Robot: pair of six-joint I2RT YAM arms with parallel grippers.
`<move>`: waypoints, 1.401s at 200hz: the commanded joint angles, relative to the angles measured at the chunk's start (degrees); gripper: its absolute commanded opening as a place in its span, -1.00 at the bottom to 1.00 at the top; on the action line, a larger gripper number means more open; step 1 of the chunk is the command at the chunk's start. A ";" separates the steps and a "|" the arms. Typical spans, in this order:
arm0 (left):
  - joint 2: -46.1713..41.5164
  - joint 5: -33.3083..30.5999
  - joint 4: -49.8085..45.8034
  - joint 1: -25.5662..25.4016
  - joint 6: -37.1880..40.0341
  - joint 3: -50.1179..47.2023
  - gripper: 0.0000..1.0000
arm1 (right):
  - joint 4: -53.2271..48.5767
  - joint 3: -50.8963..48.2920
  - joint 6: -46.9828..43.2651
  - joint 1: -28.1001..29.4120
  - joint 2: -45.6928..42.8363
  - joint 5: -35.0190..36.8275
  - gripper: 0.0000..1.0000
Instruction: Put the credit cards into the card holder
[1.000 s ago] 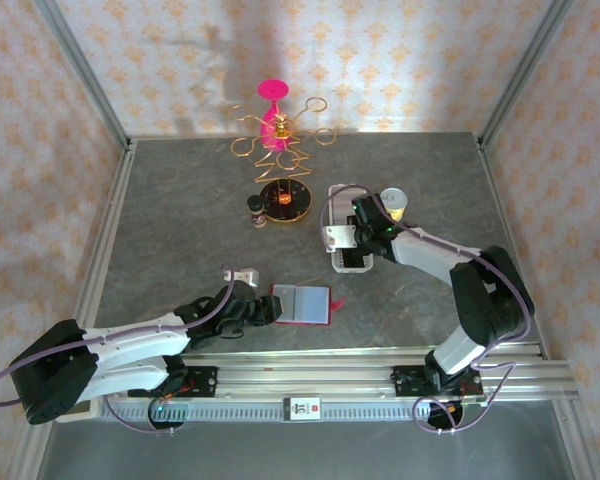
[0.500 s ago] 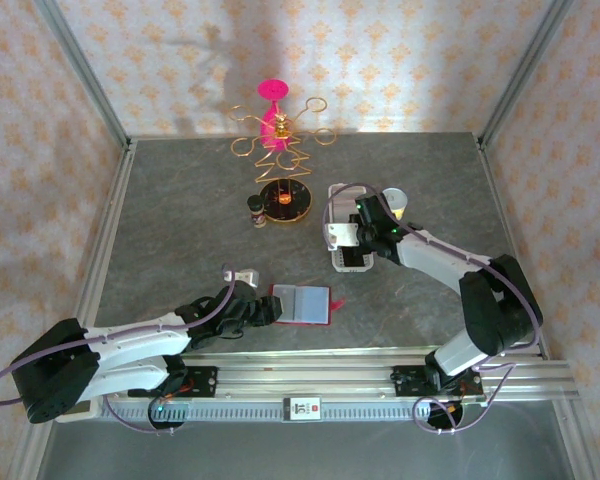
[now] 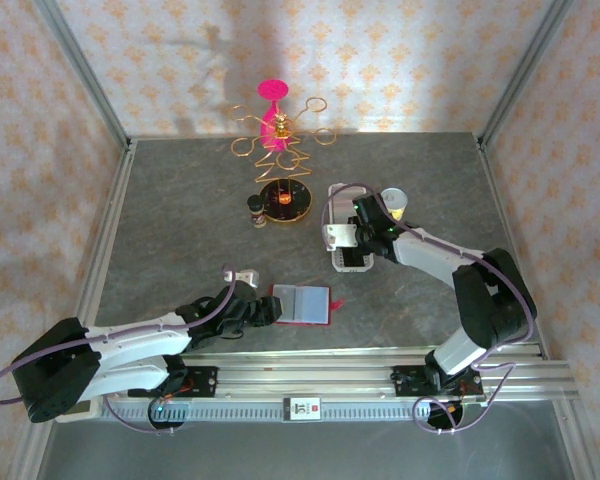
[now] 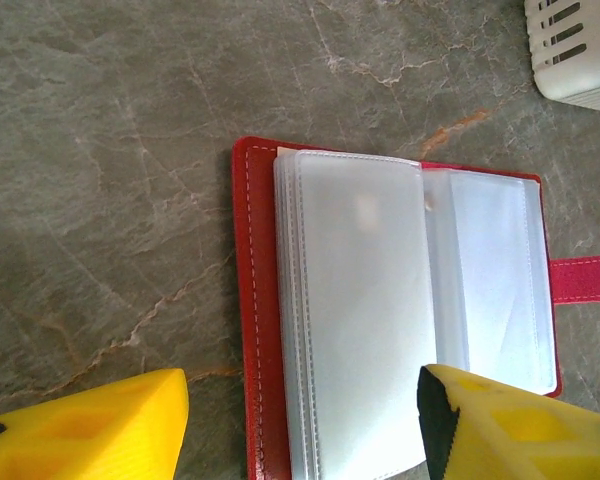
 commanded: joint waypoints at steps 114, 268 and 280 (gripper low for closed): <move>0.36 -0.33 0.55 0.44 0.25 0.33 0.24 | 1.56 2.06 1.19 -0.33 1.49 1.35 0.12; -0.67 -1.15 -0.03 0.48 -0.02 -0.22 0.23 | 4.33 8.31 2.55 -0.38 11.12 2.69 0.12; -0.78 -1.05 -0.07 0.52 -0.06 -0.21 0.22 | 4.67 8.84 2.51 -0.40 11.52 3.12 0.02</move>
